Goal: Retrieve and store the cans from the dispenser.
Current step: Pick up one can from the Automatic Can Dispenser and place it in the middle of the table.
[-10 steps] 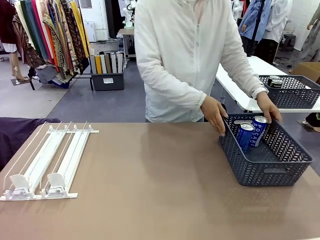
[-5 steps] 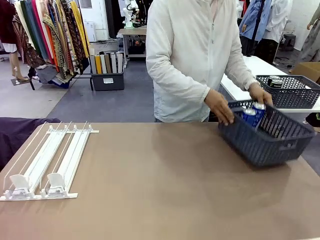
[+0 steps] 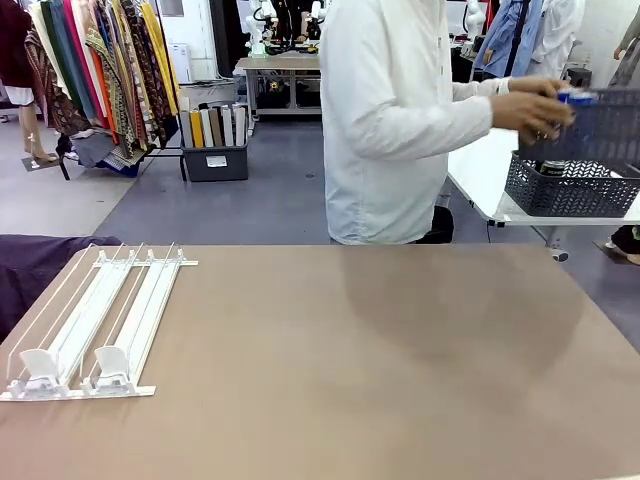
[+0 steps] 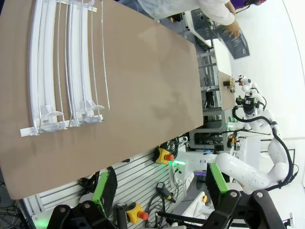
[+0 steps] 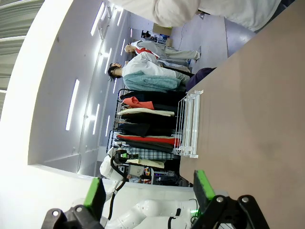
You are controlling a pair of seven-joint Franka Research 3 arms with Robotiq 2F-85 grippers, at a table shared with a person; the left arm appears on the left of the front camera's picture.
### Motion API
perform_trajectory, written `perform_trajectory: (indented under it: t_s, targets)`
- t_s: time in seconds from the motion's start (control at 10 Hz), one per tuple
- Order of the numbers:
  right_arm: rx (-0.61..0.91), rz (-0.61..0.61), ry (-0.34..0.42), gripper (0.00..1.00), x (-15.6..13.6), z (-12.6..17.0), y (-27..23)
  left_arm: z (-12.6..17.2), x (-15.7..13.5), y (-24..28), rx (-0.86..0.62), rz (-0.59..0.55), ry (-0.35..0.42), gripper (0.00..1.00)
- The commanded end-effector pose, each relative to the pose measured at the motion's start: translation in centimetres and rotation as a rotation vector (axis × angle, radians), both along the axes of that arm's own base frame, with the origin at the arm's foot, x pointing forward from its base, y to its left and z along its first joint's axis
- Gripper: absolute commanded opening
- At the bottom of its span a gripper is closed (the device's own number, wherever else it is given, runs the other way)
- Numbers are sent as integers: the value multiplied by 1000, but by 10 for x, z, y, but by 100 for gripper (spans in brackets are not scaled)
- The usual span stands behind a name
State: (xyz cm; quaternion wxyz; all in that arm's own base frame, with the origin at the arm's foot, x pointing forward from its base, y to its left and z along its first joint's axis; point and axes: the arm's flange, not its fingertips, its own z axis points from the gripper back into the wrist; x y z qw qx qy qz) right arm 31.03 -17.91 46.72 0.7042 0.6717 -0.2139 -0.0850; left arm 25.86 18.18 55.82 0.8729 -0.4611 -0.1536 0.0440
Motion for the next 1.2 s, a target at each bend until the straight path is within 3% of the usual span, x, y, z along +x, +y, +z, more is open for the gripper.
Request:
perform_trajectory:
  t_s: [0.0, 1.1]
  targets:
    - [-17, 9, -20, 100, 0, 1, -1, 2, 0, -1, -20, 4, -8, 100]
    - [-17, 9, -20, 100, 0, 1, -1, 2, 0, -1, -20, 4, -8, 100]
